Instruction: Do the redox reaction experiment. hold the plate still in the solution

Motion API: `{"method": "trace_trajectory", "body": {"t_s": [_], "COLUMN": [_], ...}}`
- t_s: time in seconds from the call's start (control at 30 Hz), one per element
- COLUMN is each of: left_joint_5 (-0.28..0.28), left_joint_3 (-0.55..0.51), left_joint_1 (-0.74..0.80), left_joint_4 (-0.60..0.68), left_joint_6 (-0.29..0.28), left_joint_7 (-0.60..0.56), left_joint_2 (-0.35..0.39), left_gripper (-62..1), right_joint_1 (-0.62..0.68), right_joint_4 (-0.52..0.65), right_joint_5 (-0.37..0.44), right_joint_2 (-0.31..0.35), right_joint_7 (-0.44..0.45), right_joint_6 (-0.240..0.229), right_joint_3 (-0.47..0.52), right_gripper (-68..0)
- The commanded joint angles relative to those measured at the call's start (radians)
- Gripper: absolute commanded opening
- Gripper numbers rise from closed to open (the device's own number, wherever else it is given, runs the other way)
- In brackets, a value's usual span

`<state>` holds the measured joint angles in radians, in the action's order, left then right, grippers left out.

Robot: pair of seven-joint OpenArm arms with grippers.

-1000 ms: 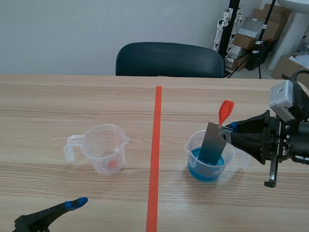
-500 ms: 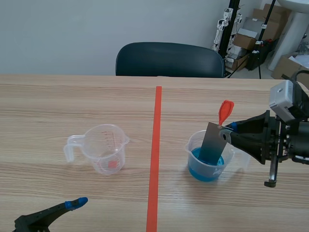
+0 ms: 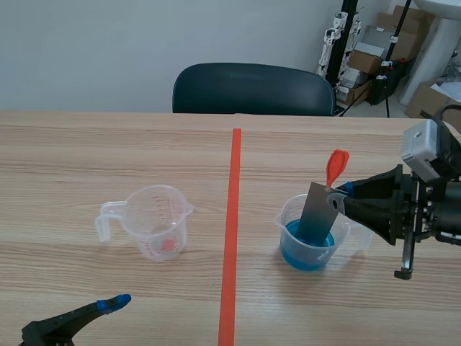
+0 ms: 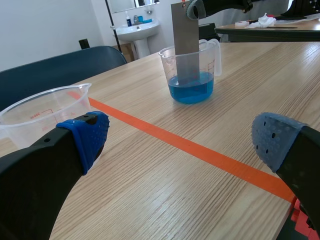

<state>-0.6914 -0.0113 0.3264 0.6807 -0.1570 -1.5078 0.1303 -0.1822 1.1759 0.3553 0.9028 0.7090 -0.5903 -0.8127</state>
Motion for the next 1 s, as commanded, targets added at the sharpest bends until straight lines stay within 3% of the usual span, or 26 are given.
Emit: {"method": "trace_trajectory", "body": {"t_s": [0.0, 0.6, 0.97], "left_joint_5": [0.007, 0.007, 0.007], "left_joint_3": [0.001, 0.001, 0.001], "left_joint_1": [0.003, 0.003, 0.003], "left_joint_4": [0.013, 0.013, 0.013], "left_joint_6": [0.004, 0.004, 0.004], "left_joint_7": [-0.046, -0.046, -0.046], "left_joint_2": [0.001, 0.001, 0.001], "left_gripper": [-0.7, -0.7, -0.7], "right_joint_1": [-0.012, -0.012, -0.012], "right_joint_4": [0.003, 0.003, 0.003], "right_joint_5": [0.015, 0.019, 0.072], "right_joint_2": [0.003, 0.003, 0.006], "right_joint_7": [0.016, 0.016, 0.015], "right_joint_6": [-0.005, -0.008, -0.013], "right_joint_3": [0.014, 0.014, 0.014], "right_gripper": [-67.1, -67.1, -67.1]}}
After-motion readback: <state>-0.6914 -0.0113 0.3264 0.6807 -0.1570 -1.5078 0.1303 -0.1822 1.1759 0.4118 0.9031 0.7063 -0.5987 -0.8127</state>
